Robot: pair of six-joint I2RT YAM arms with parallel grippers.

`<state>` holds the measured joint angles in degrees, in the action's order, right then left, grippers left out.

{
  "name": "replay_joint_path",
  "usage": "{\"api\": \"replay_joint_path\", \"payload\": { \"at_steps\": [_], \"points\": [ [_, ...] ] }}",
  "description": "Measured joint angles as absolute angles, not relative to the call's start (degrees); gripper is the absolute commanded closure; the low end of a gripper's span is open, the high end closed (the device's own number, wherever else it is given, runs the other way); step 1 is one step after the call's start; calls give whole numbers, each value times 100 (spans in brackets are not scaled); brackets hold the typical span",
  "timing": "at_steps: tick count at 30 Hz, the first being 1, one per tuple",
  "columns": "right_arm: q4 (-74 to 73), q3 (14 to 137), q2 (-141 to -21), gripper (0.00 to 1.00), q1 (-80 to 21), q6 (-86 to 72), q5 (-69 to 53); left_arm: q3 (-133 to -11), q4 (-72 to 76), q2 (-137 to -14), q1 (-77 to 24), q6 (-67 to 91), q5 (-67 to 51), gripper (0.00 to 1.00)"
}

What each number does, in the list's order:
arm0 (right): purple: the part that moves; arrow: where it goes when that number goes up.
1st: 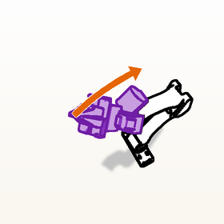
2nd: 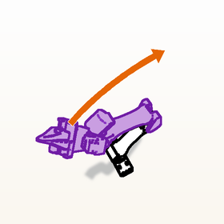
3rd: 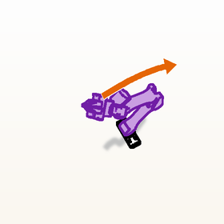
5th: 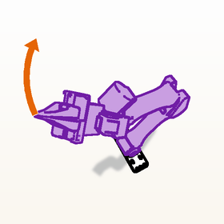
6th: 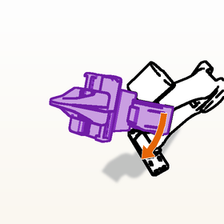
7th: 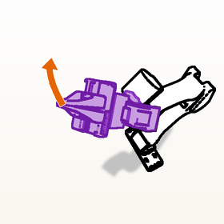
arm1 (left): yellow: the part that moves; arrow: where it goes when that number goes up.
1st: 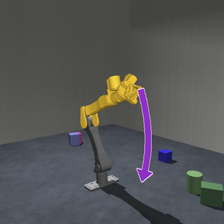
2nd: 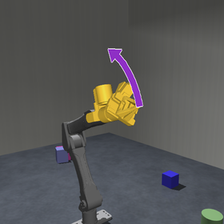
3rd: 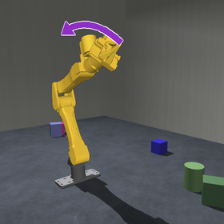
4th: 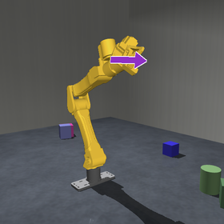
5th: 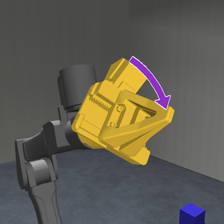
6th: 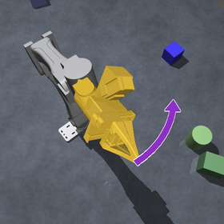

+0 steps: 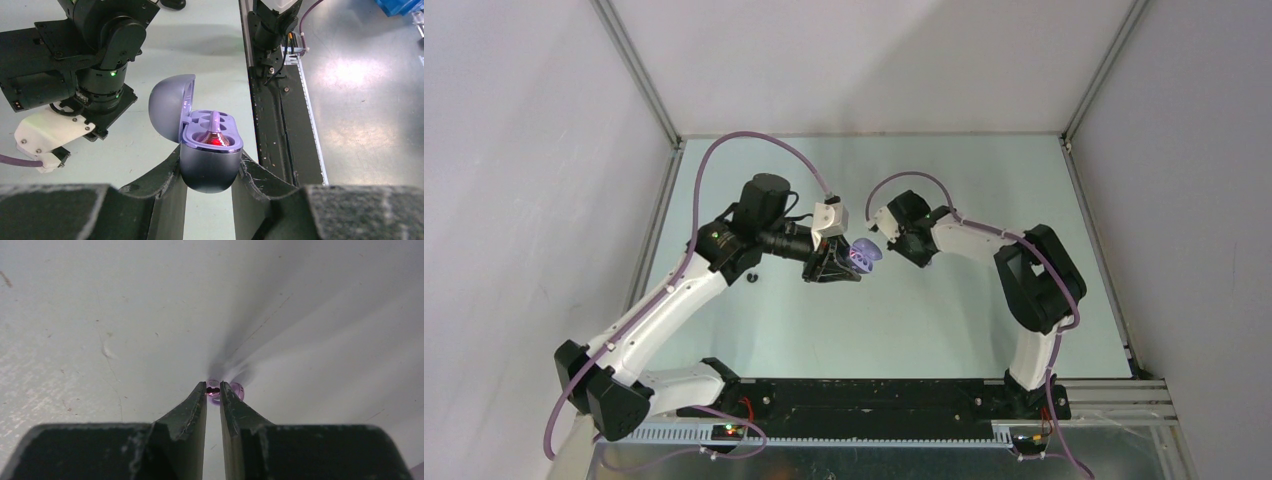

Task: Insert the wireless bluetooth earbuds into the charging case
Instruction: Pick up the earbud from the center of the board.

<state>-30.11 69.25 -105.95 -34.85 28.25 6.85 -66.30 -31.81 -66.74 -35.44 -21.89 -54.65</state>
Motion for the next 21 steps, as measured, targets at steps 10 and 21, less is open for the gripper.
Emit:
{"api": "replay_joint_path", "payload": {
  "at_steps": [10, 21],
  "points": [
    [-3020, 7192, -10906, 79, -3100, 2744, 843, -6630, -3181, -6700, -3544, -2189, -5465, 90],
    [-3304, 7791, -11257, 80, -2464, 2499, 703, -6630, -3181, -6761, -3544, -2187, -5465, 90]
  ]
}}
